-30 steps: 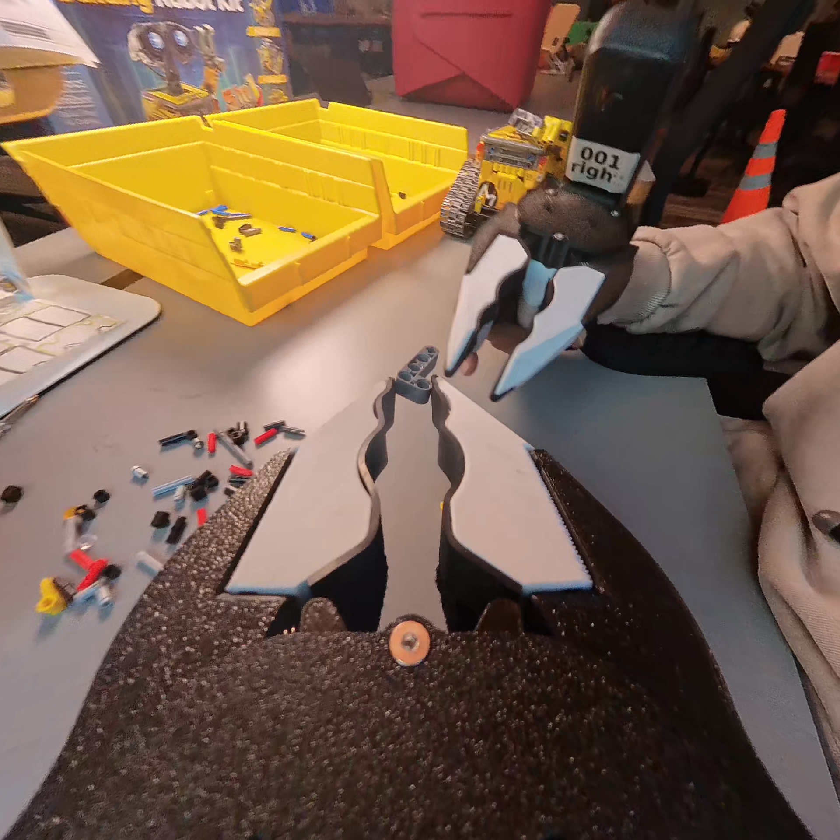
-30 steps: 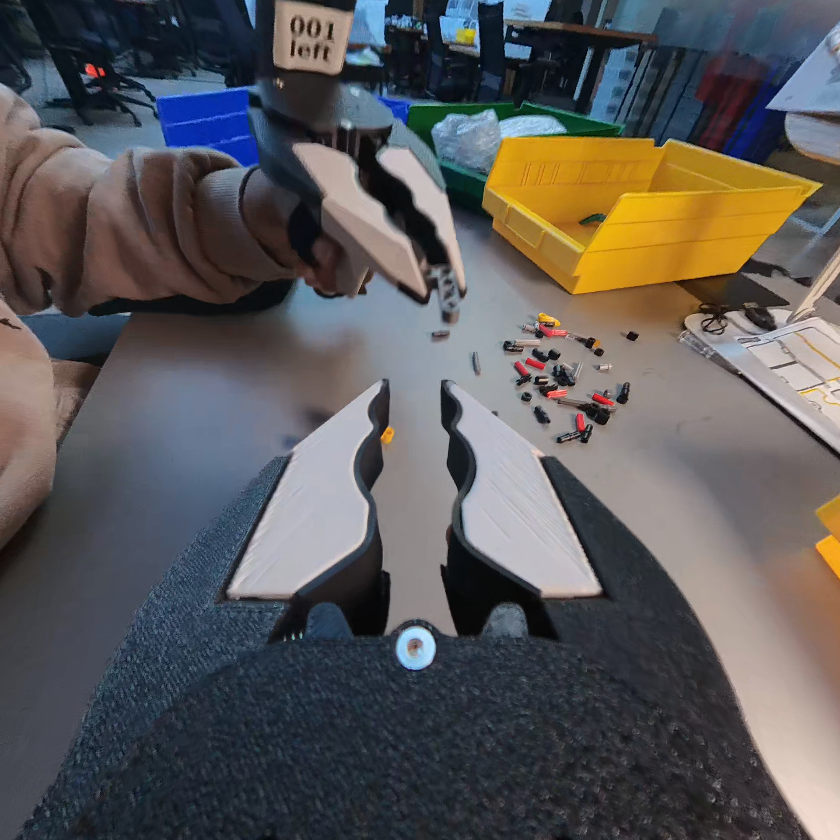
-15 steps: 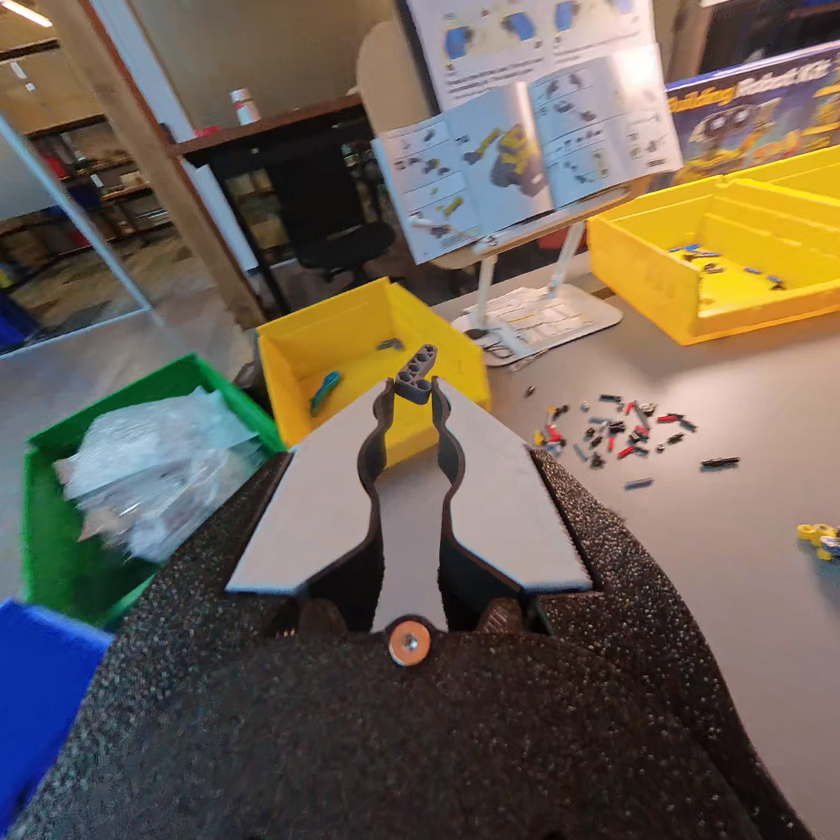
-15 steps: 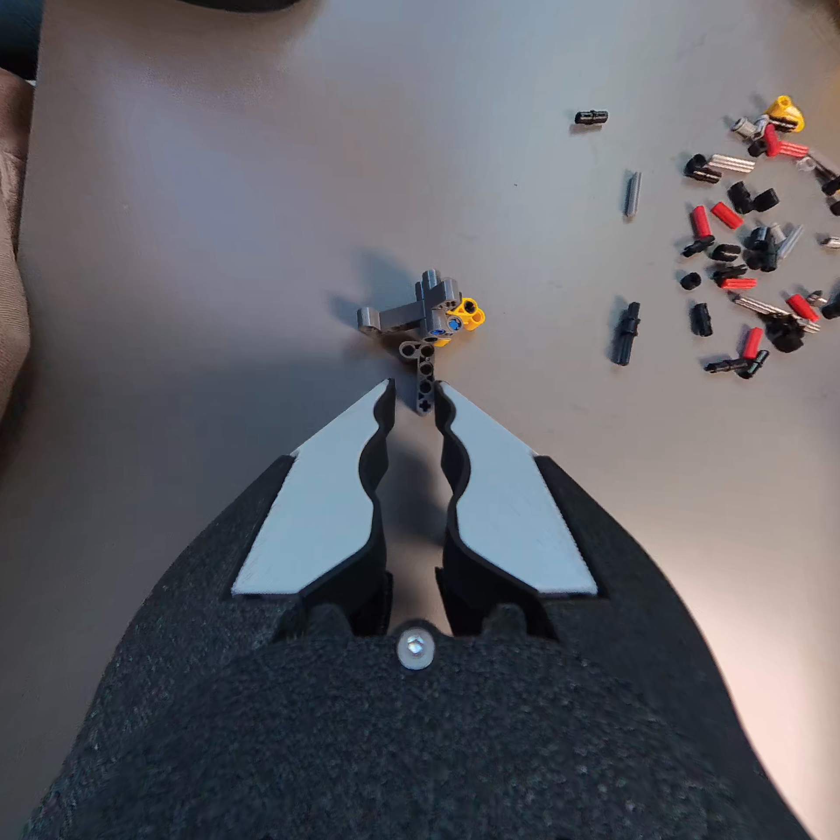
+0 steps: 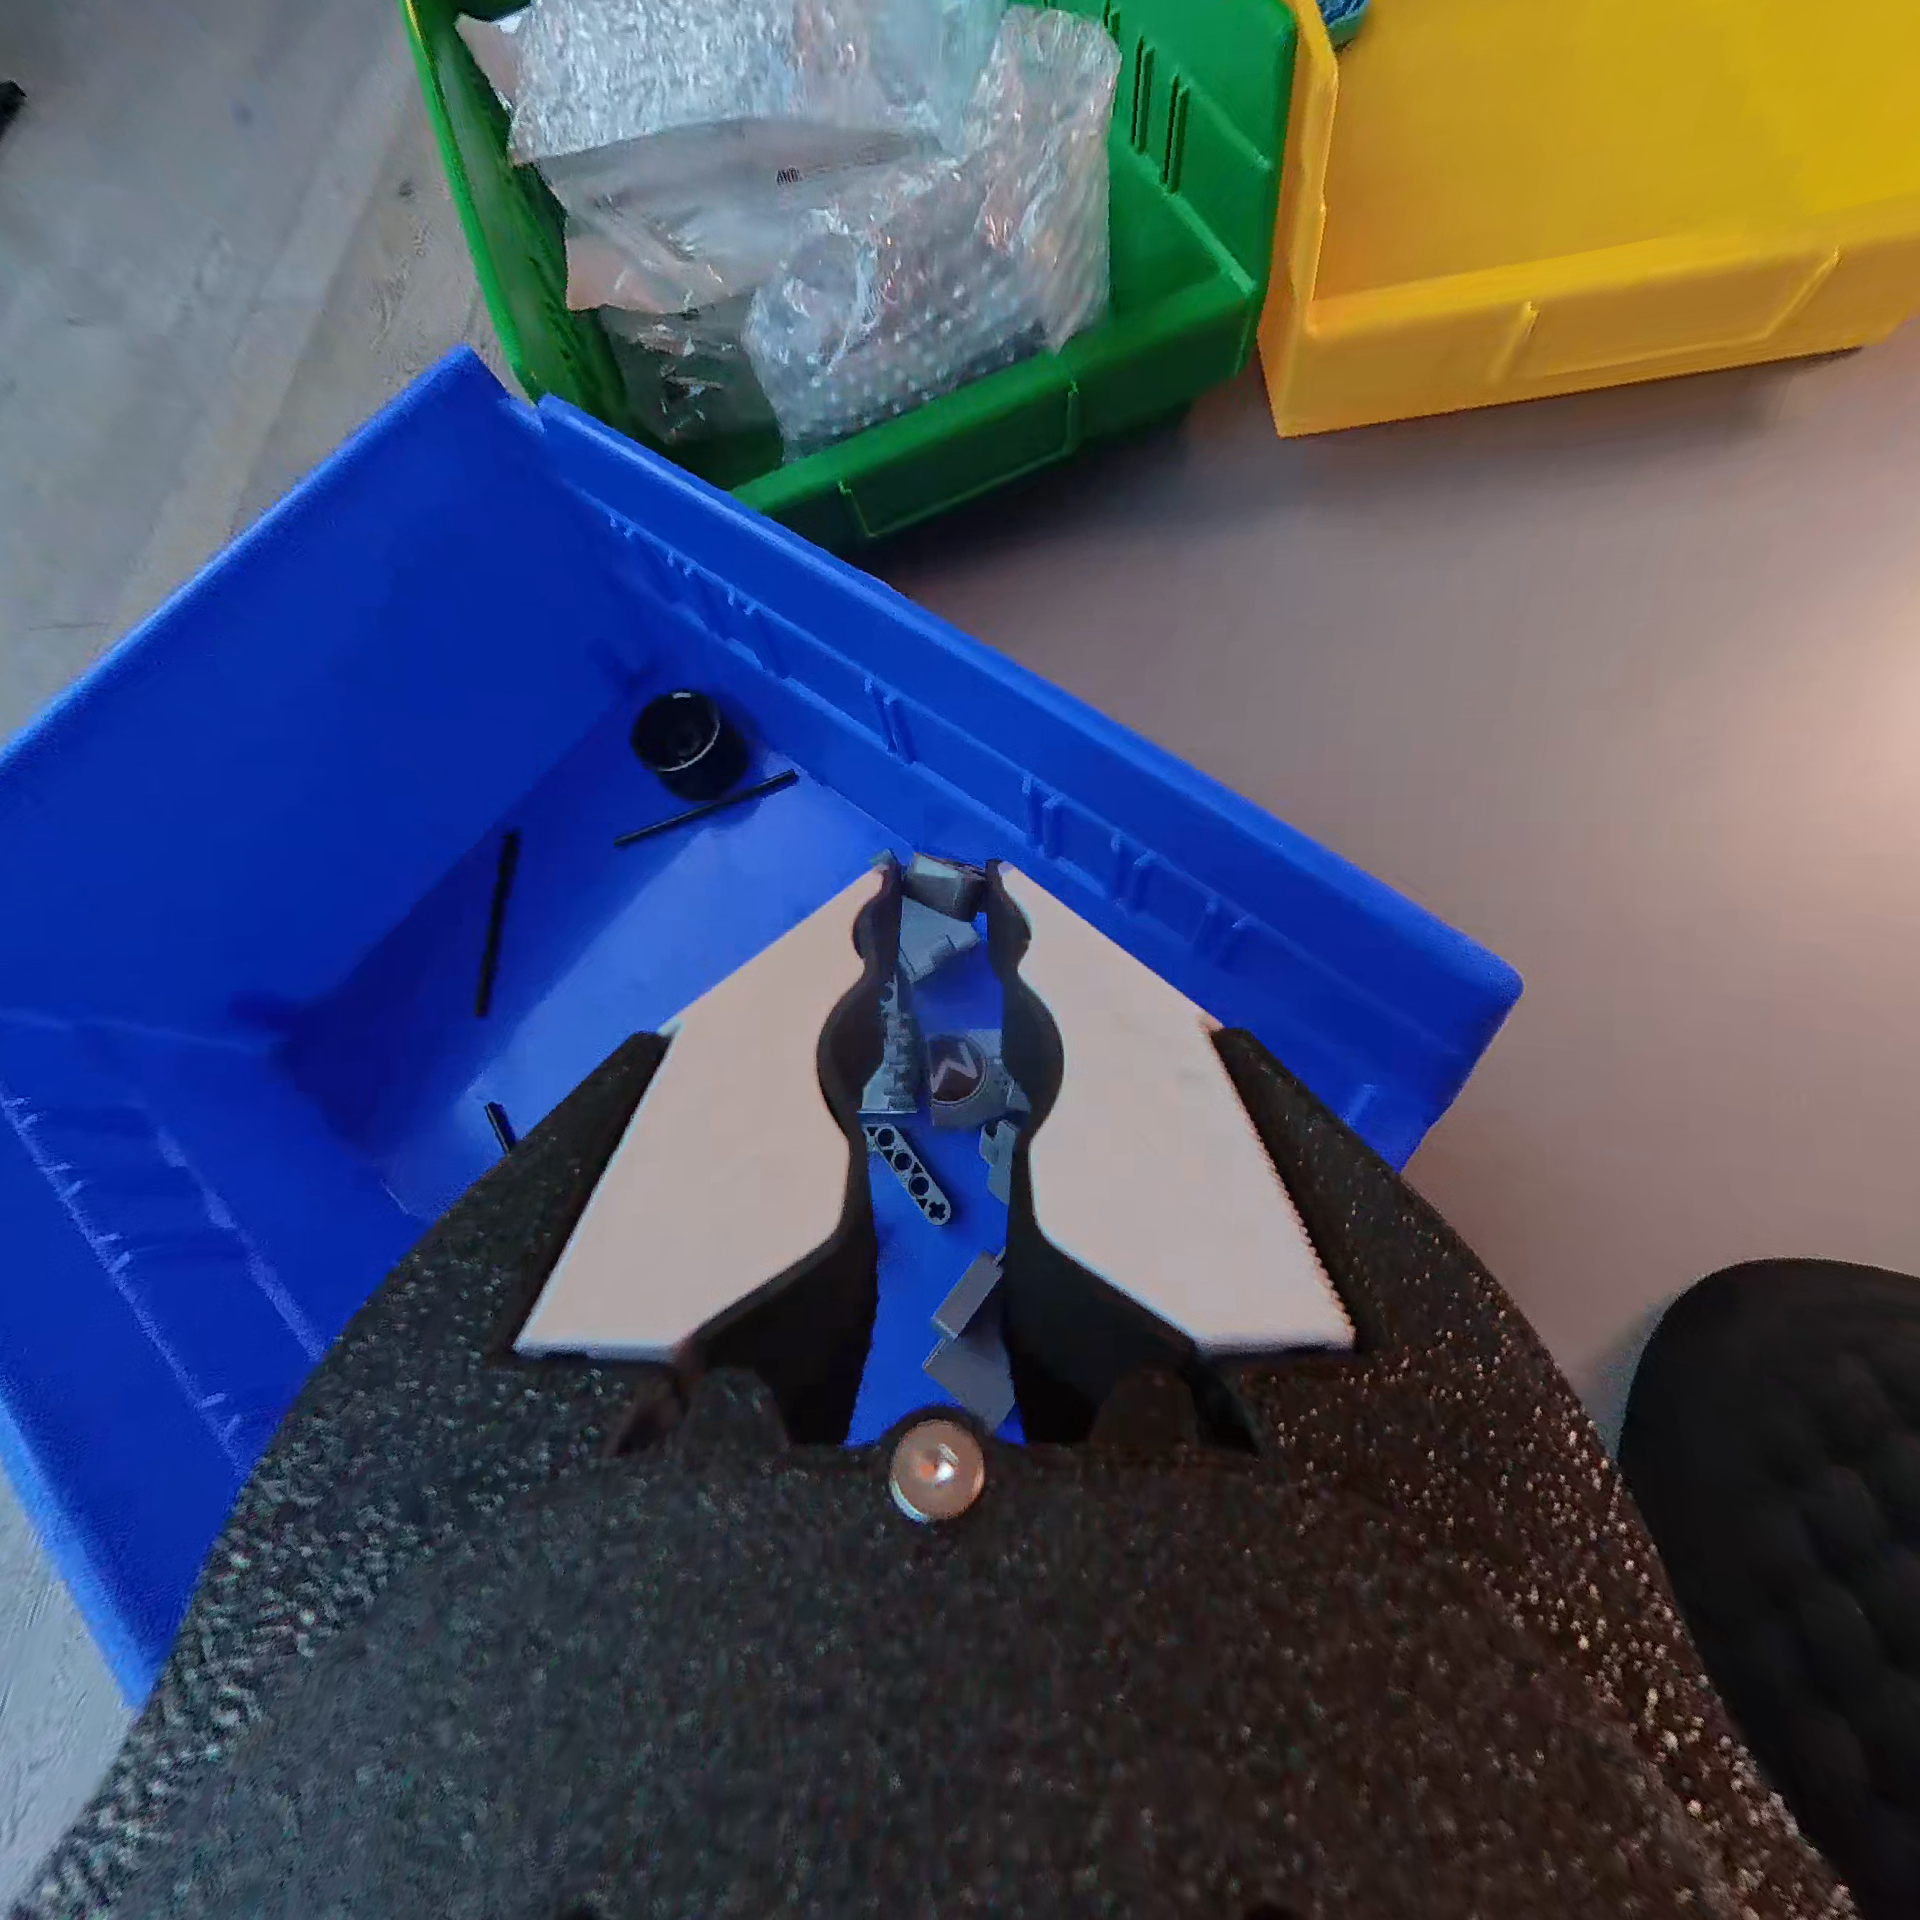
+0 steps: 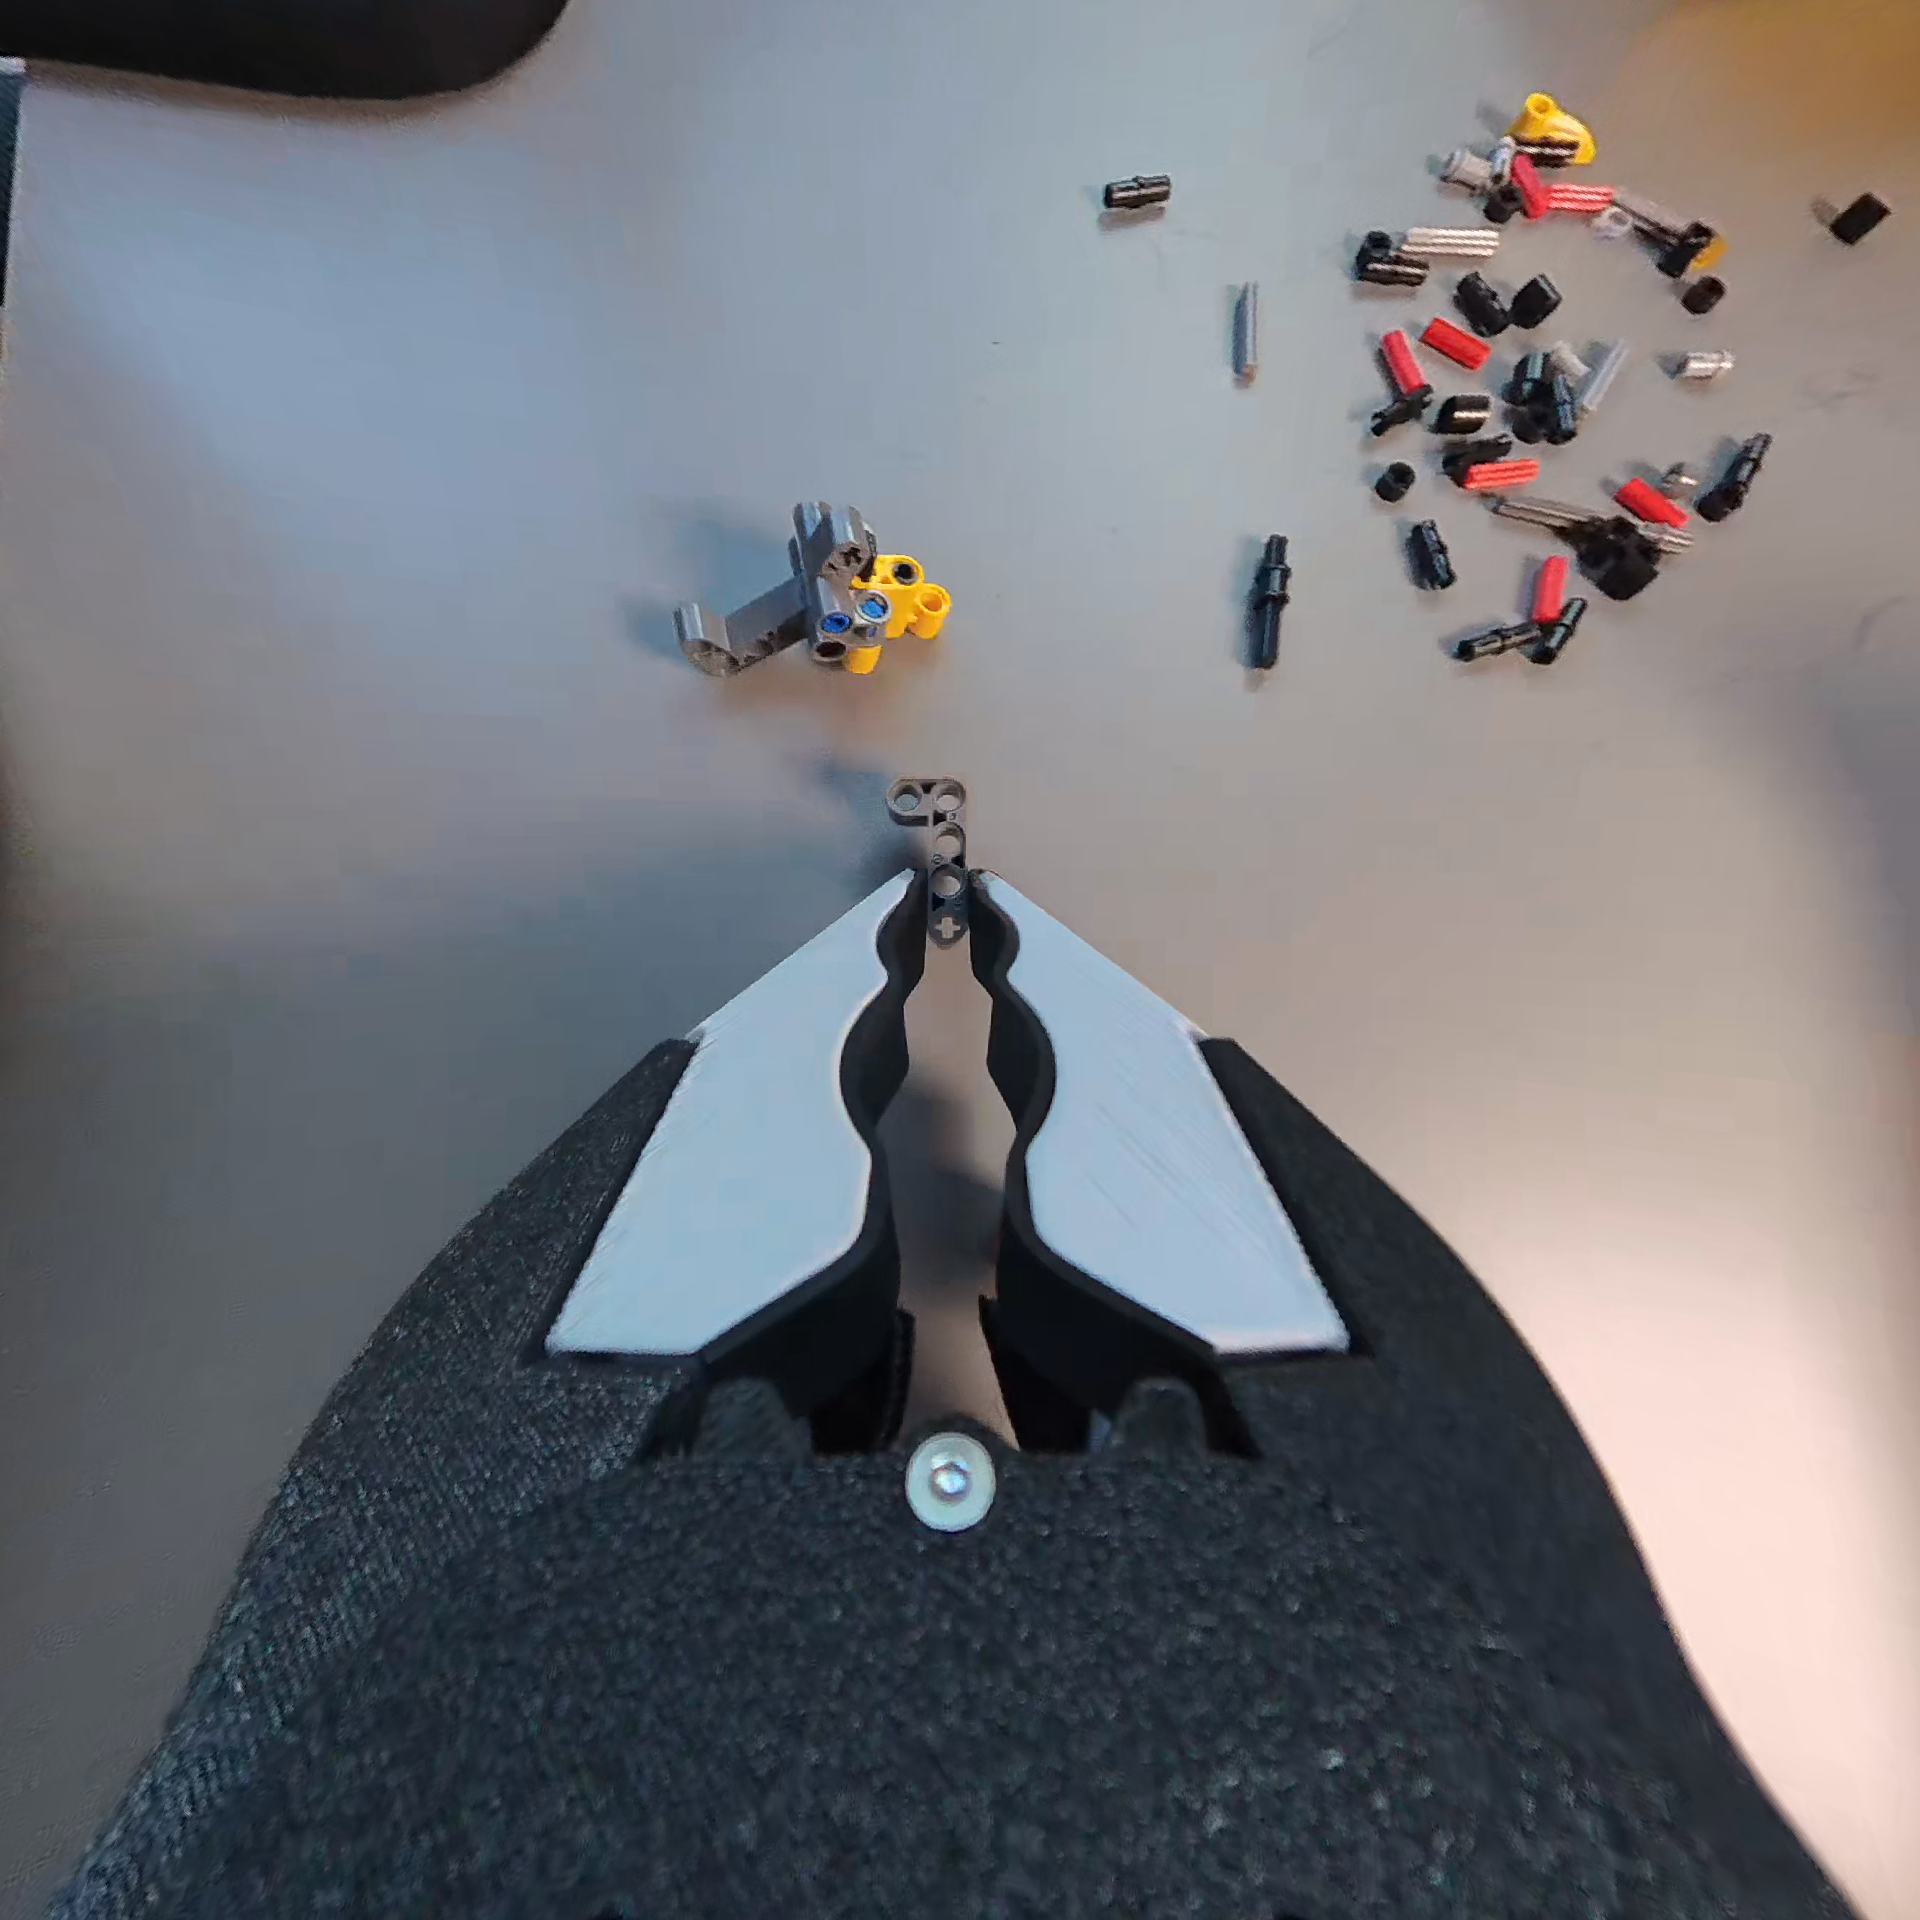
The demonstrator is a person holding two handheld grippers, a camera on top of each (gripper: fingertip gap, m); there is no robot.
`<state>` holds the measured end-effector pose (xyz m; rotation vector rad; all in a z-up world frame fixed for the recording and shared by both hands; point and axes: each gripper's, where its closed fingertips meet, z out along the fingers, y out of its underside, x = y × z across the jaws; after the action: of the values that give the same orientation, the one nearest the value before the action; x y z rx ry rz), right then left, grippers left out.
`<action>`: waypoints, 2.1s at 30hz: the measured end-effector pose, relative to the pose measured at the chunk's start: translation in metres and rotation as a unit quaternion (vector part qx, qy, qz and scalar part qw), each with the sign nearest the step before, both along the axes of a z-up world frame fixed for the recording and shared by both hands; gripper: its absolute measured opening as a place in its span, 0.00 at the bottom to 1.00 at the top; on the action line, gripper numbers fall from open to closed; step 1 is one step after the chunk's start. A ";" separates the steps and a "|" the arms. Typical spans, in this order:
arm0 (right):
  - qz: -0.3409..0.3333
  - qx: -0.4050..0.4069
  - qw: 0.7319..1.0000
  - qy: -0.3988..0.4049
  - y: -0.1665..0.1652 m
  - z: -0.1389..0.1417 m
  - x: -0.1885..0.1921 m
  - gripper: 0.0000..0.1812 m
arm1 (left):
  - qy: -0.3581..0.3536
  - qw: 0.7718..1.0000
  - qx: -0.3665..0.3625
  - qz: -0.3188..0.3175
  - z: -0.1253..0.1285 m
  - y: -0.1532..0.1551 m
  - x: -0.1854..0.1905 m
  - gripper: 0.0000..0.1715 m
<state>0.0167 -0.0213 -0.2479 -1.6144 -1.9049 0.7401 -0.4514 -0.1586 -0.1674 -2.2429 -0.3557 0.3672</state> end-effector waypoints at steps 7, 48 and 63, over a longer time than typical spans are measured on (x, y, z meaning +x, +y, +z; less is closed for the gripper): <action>-0.032 -0.006 0.999 0.019 0.013 0.003 0.004 0.03 | -0.007 1.000 -0.023 -0.005 -0.017 0.003 0.000 0.09; -0.053 0.011 0.981 0.188 0.029 0.050 -0.011 0.03 | 0.002 0.983 0.107 -0.146 0.034 0.017 0.121 0.14; -0.059 -0.011 0.980 0.190 0.030 0.050 -0.011 0.03 | -0.036 0.966 -0.255 -0.033 -0.078 -0.009 -0.035 0.04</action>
<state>0.0058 0.0087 -0.1982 -1.4604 -1.5204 0.9441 -0.4863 -0.1675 -0.2454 -2.7715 -0.2408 0.3723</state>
